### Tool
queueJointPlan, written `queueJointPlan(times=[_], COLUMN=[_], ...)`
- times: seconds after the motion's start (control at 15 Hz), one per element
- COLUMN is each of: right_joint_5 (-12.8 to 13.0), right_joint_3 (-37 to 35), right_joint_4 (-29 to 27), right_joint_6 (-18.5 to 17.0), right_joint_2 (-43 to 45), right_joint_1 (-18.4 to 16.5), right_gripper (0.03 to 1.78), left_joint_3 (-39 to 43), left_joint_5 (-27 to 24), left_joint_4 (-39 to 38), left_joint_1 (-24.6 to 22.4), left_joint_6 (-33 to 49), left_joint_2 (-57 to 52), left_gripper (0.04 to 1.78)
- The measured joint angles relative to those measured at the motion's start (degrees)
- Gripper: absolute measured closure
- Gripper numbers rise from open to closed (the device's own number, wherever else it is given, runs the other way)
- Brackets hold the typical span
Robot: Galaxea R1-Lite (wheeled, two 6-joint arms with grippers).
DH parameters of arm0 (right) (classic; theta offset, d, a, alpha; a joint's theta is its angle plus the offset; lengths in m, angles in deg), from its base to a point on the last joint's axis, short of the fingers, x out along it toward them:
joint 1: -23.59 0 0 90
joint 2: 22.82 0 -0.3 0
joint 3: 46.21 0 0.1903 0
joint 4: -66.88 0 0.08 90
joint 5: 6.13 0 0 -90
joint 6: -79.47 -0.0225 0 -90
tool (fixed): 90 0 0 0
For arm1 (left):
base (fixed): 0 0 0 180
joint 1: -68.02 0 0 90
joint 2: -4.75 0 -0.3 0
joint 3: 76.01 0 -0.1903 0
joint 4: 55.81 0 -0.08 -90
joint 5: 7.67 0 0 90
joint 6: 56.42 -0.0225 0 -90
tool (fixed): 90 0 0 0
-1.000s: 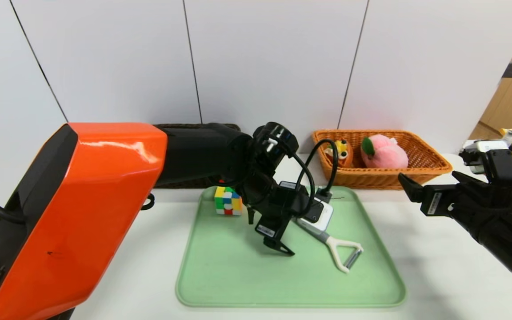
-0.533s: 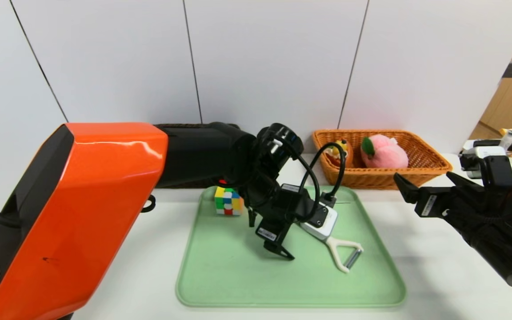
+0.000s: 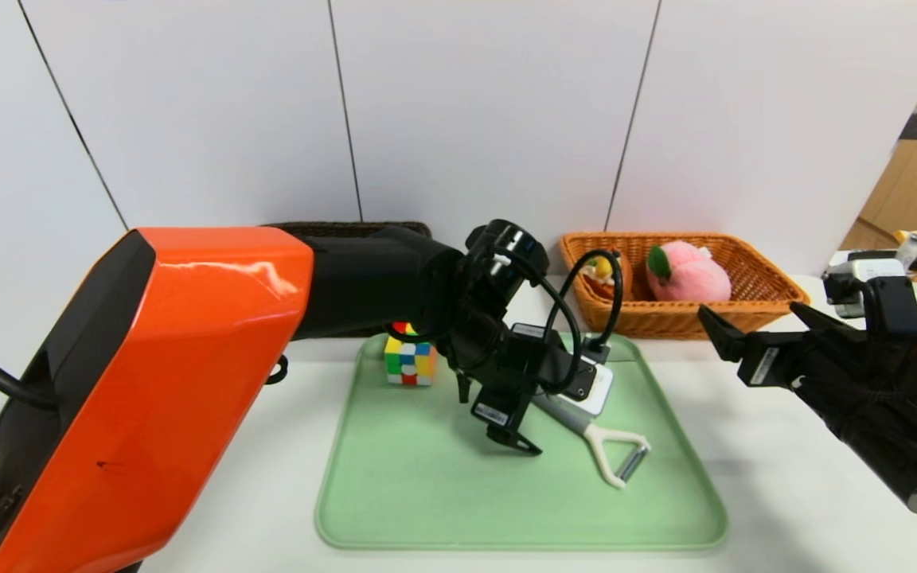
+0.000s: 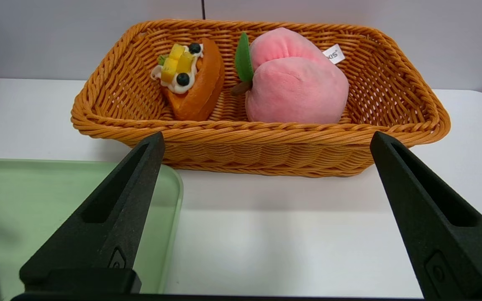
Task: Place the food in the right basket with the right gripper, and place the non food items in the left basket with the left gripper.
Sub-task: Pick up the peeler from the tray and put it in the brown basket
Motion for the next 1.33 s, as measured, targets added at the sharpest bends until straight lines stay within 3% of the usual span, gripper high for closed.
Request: queueJointPlan(times=[0.67,1.0,1.33], right_joint_5=[0.0,0.06,0.17], right_joint_3=[-1.18,-2.32,-4.3], right_joint_4=[0.0,-0.01,0.07], right_joint_6=[-0.2,-0.37,-0.33], right_joint_2=[0.68,0.77,1.01], right_joint_1=[0.32,0.18,-0.43], right_gripper=[0.12,0.12,0.12], left_joint_3=[0.11,0.02,0.02], left_joint_5=[0.18,0.82,7.22], left_joint_4=[-1.74,-7.42,-8.22], left_joint_1=[-0.38,-0.79,-0.77], left_joint_6=[2.39,14.8,40.13], left_joint_2=[0.11,-6.69,-17.42], left_gripper=[0.13,0.13,0.13])
